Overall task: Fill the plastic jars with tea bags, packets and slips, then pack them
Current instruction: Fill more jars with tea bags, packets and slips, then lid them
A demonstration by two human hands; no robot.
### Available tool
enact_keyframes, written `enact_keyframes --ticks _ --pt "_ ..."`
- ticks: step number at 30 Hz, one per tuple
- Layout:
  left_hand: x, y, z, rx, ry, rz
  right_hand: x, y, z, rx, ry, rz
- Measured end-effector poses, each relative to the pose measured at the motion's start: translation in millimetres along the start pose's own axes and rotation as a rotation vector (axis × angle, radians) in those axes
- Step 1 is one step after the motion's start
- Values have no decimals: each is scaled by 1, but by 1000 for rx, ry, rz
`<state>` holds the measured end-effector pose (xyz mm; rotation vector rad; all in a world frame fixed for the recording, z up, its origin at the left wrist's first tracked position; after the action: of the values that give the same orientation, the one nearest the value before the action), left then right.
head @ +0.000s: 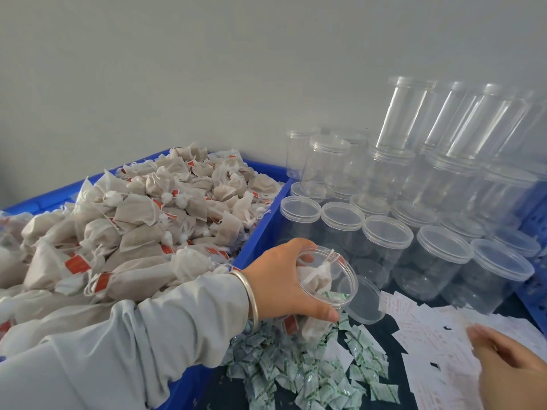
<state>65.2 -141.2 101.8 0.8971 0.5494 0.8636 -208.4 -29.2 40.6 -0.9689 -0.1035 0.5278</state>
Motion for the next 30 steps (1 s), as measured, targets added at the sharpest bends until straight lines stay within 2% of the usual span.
enact_keyframes --ticks 4,7,10,12,14,21,30 --pt "-1 0 0 -1 -10 7 21 -29 1 -139 56 236" --pt "-1 -1 -1 3 -8 5 48 -68 3 -188 46 581" --pt "-1 -2 -2 7 0 -11 70 -100 -8 -118 13 958" --pt "-1 -2 -2 11 -2 -22 79 -110 -21 -82 -42 1110" --pt "-1 -2 -2 14 -6 -29 84 -112 -33 -58 -91 1169" --pt "0 -2 -6 -91 -51 -88 88 -91 -47 -71 -173 1133" --pt "1 -2 -6 -56 -47 -77 91 -83 -51 -50 -219 1220"
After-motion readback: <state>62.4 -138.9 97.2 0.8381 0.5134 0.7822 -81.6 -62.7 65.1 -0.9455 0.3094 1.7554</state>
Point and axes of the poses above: each hand's wrist, its own x-axis away from the middle knuckle, its own z-axis out of the back of the hand, y = z × x, the point moved 2 cm from there along -x, towards the middle knuckle, and after that the axes turned 13 degrees about x, right-handed, at the moved point
